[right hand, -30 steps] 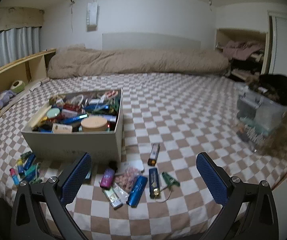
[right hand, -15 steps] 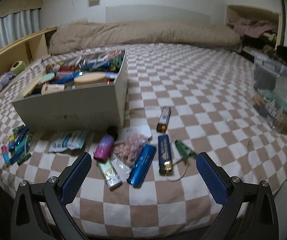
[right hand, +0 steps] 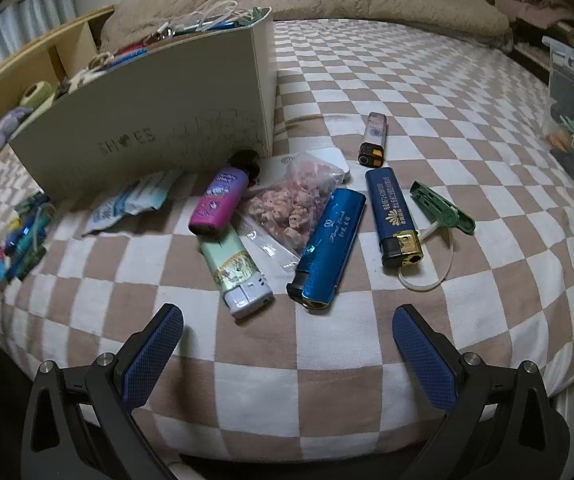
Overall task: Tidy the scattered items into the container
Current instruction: 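Lower the left tool onto the pink-and-blue lighter and close it, then lift the pink-and-blue lighter with the left tool while the right tool grasps the pale green lighter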
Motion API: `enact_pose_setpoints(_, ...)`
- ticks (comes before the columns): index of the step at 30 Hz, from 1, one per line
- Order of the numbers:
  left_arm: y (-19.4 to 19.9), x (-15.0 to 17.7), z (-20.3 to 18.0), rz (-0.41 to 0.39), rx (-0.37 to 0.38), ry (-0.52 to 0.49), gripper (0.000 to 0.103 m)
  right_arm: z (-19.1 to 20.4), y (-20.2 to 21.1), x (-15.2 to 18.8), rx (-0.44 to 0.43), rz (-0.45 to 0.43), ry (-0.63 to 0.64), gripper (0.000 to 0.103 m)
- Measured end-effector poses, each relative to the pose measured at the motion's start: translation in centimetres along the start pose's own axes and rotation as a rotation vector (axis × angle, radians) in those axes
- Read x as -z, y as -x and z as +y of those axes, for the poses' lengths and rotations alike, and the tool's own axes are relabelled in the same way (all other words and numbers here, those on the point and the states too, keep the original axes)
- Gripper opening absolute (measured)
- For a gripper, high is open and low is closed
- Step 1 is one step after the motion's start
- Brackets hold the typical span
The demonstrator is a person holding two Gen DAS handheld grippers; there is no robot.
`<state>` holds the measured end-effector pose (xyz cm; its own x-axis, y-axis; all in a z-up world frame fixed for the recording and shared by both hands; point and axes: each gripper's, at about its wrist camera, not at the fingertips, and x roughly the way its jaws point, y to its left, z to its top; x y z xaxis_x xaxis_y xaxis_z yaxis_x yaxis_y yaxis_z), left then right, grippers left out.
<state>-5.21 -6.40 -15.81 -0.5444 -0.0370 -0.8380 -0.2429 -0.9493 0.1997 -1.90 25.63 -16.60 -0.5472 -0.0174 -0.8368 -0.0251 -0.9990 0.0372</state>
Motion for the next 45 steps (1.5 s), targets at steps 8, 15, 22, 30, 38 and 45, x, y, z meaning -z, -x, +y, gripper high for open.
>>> enact_pose_setpoints(8,-2.0,-0.5,1.5,0.029,0.100,-0.068,0.103,0.5,0.2,0.8,0.002,-0.011,0.009,0.103)
enact_pose_setpoints(15,-2.9,-0.9,1.8,-0.001,0.173,-0.128,0.103,0.4,0.9,1.0,0.005,0.029,0.059,0.103)
enact_pose_setpoints(22,-2.1,-0.5,1.3,-0.052,0.221,-0.146,0.082,-1.5,1.2,0.1,0.069,0.064,0.038,0.103)
enact_pose_setpoints(30,-1.5,-0.2,0.8,-0.022,0.233,-0.065,0.082,-5.0,0.3,-1.4,0.156,0.066,-0.037,0.103)
enact_pose_setpoints(38,-0.6,0.8,-0.3,-0.017,0.132,0.078,0.082,-5.1,1.1,-1.1,0.103,0.050,-0.139,0.103)
enact_pose_setpoints(45,-0.5,1.5,-1.0,-0.023,0.028,0.101,0.082,0.6,2.7,-1.1,0.041,-0.043,-0.050,0.103)
